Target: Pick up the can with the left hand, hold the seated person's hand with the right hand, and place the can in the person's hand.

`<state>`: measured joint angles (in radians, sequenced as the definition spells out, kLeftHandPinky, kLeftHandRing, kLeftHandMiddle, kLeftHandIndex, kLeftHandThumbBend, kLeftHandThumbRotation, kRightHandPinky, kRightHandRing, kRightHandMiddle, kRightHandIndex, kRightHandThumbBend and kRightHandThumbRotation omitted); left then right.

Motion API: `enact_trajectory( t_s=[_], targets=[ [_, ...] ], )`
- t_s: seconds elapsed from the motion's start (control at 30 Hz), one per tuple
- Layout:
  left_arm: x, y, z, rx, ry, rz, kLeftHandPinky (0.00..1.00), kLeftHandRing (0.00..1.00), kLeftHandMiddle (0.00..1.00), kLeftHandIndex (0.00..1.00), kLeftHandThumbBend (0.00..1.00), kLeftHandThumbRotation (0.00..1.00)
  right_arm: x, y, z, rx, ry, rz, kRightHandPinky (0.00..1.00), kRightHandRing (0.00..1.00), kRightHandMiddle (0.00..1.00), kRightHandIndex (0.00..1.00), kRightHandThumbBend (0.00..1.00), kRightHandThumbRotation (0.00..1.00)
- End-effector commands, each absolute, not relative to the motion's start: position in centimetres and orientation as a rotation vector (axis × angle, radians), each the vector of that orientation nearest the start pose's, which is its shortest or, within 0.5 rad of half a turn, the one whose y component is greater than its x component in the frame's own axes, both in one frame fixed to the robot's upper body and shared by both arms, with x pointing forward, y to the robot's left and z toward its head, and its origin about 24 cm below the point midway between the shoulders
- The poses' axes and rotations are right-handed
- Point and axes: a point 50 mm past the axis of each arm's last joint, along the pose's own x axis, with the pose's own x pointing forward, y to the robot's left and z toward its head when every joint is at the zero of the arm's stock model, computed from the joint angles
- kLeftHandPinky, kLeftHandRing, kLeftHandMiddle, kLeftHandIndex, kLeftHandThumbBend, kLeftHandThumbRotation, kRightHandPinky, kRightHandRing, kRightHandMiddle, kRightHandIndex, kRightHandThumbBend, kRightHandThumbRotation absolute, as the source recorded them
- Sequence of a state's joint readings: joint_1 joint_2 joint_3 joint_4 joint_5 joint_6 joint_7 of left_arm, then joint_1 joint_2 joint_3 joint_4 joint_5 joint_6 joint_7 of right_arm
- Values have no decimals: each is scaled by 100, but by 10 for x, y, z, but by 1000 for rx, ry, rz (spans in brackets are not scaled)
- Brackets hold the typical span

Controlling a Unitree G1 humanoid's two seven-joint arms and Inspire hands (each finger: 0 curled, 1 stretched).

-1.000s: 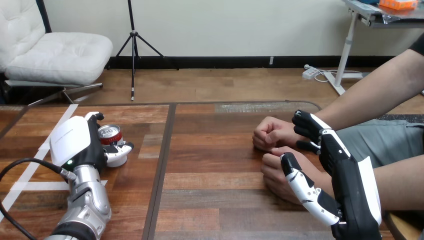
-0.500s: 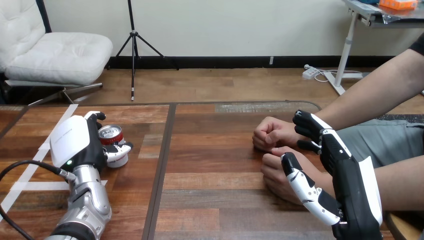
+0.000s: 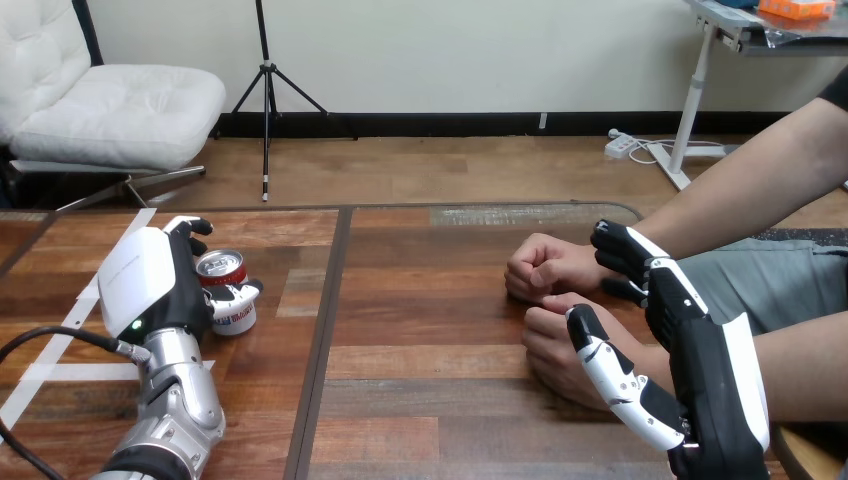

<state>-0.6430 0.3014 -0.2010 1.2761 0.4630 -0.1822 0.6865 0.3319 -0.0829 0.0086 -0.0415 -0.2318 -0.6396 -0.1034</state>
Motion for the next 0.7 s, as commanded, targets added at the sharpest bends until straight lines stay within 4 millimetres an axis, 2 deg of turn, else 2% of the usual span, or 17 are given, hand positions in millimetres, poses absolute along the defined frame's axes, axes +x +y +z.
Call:
enact_trajectory(
  t_s=[0.0, 0.4, 0.67],
  targets=[
    [345, 220, 26, 939, 51, 431, 55, 60, 63, 70, 72, 2, 181, -167, 64, -284, -477, -35, 78, 85, 85, 84, 48, 43],
    [344, 220, 26, 917, 46, 425, 47, 50, 51, 67, 70, 0, 181, -167, 64, -299, -480, -39, 77, 84, 84, 83, 48, 44],
    [344, 220, 26, 912, 41, 423, 43, 45, 48, 65, 70, 0, 181, -167, 64, -290, -482, -39, 78, 84, 84, 83, 49, 44]
  ],
)
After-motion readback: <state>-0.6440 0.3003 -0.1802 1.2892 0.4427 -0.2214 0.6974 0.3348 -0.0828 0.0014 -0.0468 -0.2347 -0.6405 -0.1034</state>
